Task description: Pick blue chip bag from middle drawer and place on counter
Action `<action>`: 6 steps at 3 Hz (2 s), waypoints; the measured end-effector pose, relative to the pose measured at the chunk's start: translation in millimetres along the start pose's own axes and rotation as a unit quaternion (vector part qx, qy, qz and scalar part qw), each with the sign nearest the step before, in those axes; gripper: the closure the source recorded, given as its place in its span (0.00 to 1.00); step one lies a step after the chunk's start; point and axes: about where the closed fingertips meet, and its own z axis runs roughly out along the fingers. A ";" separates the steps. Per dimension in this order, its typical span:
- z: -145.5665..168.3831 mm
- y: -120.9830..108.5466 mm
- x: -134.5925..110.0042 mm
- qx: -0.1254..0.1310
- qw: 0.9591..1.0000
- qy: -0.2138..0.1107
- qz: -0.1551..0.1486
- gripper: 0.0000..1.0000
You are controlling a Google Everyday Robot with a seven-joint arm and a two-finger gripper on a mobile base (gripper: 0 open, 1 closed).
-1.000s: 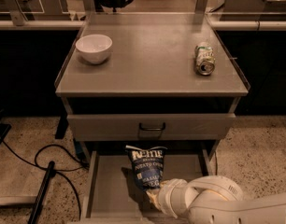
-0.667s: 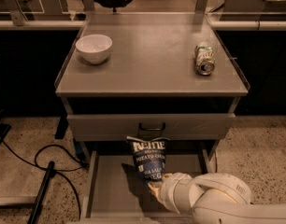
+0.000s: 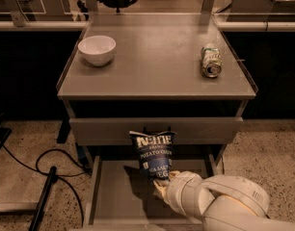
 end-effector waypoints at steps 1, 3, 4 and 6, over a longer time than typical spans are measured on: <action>-15.6 -14.9 -26.8 0.024 0.999 -0.028 -0.012 1.00; -39.2 -35.2 -66.1 0.056 0.996 -0.061 -0.030 1.00; -38.8 -54.8 -92.2 0.068 0.994 -0.074 -0.042 1.00; -29.7 -117.5 -183.7 0.105 0.986 -0.091 -0.097 1.00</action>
Offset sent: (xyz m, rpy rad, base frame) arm 0.0544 -0.0226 0.1413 -0.0136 -0.2949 -0.0554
